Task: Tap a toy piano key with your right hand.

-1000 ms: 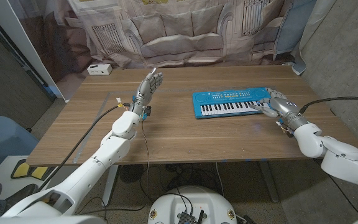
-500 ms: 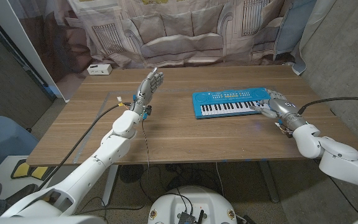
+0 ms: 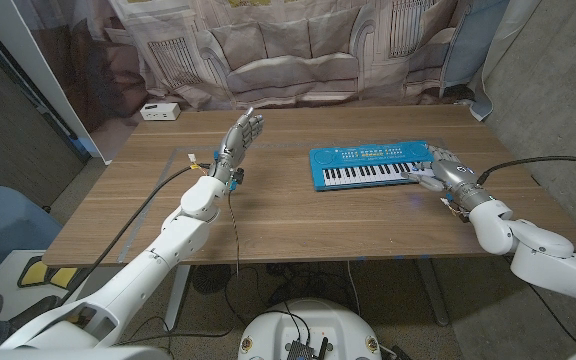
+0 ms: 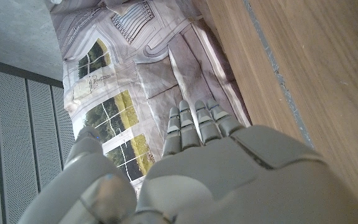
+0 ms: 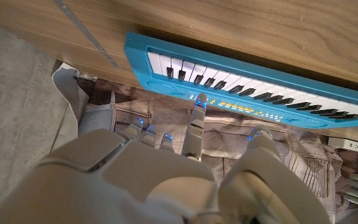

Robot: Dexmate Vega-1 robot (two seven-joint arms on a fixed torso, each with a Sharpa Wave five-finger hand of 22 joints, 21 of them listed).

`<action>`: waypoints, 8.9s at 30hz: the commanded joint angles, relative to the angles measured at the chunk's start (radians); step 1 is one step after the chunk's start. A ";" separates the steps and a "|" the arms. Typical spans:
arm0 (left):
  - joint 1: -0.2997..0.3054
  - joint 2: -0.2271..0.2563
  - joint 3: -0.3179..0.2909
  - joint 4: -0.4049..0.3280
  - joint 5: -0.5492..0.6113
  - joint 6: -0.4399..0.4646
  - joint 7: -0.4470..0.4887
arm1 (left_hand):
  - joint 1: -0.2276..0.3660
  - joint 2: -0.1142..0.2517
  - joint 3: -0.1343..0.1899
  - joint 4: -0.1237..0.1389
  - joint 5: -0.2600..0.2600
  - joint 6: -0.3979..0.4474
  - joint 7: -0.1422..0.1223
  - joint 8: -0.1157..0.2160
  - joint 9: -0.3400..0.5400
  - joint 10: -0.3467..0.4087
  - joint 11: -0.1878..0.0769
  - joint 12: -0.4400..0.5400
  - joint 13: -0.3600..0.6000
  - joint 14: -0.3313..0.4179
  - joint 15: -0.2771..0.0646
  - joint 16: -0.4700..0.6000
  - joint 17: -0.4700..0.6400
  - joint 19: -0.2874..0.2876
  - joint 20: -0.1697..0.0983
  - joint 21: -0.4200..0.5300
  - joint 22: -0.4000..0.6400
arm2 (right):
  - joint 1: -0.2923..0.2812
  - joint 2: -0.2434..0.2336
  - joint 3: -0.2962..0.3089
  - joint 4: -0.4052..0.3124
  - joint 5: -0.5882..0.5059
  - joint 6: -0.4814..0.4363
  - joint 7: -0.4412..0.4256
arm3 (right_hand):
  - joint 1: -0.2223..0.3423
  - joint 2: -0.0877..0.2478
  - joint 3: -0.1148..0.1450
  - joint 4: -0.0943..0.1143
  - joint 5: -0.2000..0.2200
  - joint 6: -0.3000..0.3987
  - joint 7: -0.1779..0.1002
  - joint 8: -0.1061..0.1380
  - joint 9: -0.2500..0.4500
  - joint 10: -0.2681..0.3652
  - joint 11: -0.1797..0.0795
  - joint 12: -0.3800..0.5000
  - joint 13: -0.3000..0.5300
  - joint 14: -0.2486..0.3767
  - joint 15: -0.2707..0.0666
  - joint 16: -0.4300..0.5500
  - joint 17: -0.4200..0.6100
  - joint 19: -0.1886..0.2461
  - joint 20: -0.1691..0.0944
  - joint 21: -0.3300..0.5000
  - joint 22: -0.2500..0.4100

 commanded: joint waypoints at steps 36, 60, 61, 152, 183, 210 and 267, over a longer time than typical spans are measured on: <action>0.021 -0.004 -0.002 -0.021 0.004 0.008 0.025 | 0.004 0.010 0.009 -0.002 -0.003 0.003 0.001 0.000 0.005 -0.006 -0.001 -0.006 0.005 -0.018 0.001 -0.006 0.005 -0.005 0.002 -0.004 0.005 | 0.069 -0.002 -0.083 0.045 -0.030 -0.035 0.037 | 0.001 0.012 0.012 0.001 -0.002 0.016 0.000 -0.005 0.002 0.006 -0.004 0.010 0.002 -0.181 0.000 0.011 0.001 -0.116 0.006 0.006 0.002; 0.023 0.000 -0.002 -0.025 0.001 0.015 0.023 | 0.006 0.013 0.011 -0.002 -0.003 0.003 0.001 -0.001 0.005 -0.006 -0.007 -0.006 0.005 -0.019 0.001 -0.004 0.005 -0.009 0.003 -0.004 0.005 | 0.090 -0.001 -0.105 0.053 -0.032 -0.043 0.062 | 0.000 0.012 0.014 0.001 -0.003 0.017 -0.005 -0.008 0.002 0.010 -0.006 0.010 0.002 -0.170 0.001 0.015 0.002 -0.114 0.010 0.007 0.002; 0.023 0.000 -0.002 -0.026 0.000 0.016 0.023 | 0.006 0.013 0.011 -0.002 -0.003 0.003 0.000 0.000 0.005 -0.006 -0.006 -0.006 0.005 -0.019 0.001 -0.004 0.005 -0.009 0.003 -0.004 0.005 | 0.091 -0.001 -0.106 0.053 -0.033 -0.044 0.062 | 0.000 0.012 0.014 0.001 -0.003 0.018 -0.004 -0.008 0.002 0.011 -0.006 0.010 0.002 -0.170 0.001 0.015 0.002 -0.114 0.010 0.007 0.002; -0.010 -0.024 0.013 0.039 -0.013 0.001 -0.011 | 0.008 0.015 0.011 -0.002 -0.004 0.004 -0.001 -0.001 0.005 -0.008 -0.004 -0.005 0.005 -0.019 0.001 -0.002 0.005 -0.014 0.007 -0.003 0.005 | 0.116 0.000 -0.128 0.038 -0.045 -0.114 0.085 | -0.003 0.013 0.026 0.000 -0.003 0.078 -0.027 -0.006 0.006 0.059 -0.006 0.014 0.003 -0.131 0.003 0.024 0.004 -0.098 0.020 0.011 0.001; -0.022 -0.031 0.015 0.060 -0.019 -0.004 -0.024 | 0.009 0.015 0.011 -0.002 -0.004 0.002 -0.001 -0.001 0.005 -0.007 -0.006 -0.005 0.005 -0.020 0.003 -0.002 0.005 -0.015 0.006 -0.002 0.005 | 0.099 -0.008 -0.115 0.023 -0.040 -0.121 0.063 | -0.002 0.010 0.030 -0.003 -0.003 0.030 -0.036 -0.026 0.004 0.067 -0.006 0.014 0.003 -0.124 0.005 0.024 0.004 -0.090 0.023 0.012 0.001; -0.018 -0.033 0.015 0.068 -0.024 -0.009 -0.027 | 0.009 0.017 0.012 -0.002 -0.004 0.006 -0.004 0.000 0.005 -0.009 -0.005 -0.005 0.005 -0.020 0.001 -0.002 0.005 -0.020 0.011 -0.003 0.005 | 0.084 -0.009 -0.099 0.016 -0.033 -0.117 0.041 | 0.005 0.003 0.039 -0.012 -0.003 -0.175 -0.046 -0.054 0.001 0.035 0.012 -0.001 0.004 -0.112 0.006 0.021 0.004 -0.052 0.002 0.020 0.001; 0.010 -0.012 0.006 0.021 -0.023 -0.003 -0.018 | 0.013 0.024 0.016 -0.002 -0.004 0.005 -0.007 0.000 0.005 -0.012 -0.011 -0.005 0.006 -0.021 -0.001 -0.001 0.005 -0.029 0.028 -0.003 0.006 | 0.010 0.031 -0.017 0.030 0.039 -0.021 -0.118 | 0.049 -0.019 0.058 -0.039 -0.001 -0.736 0.128 -0.014 -0.002 -0.008 0.097 0.026 0.006 -0.079 -0.013 0.015 0.001 0.100 -0.076 0.032 -0.005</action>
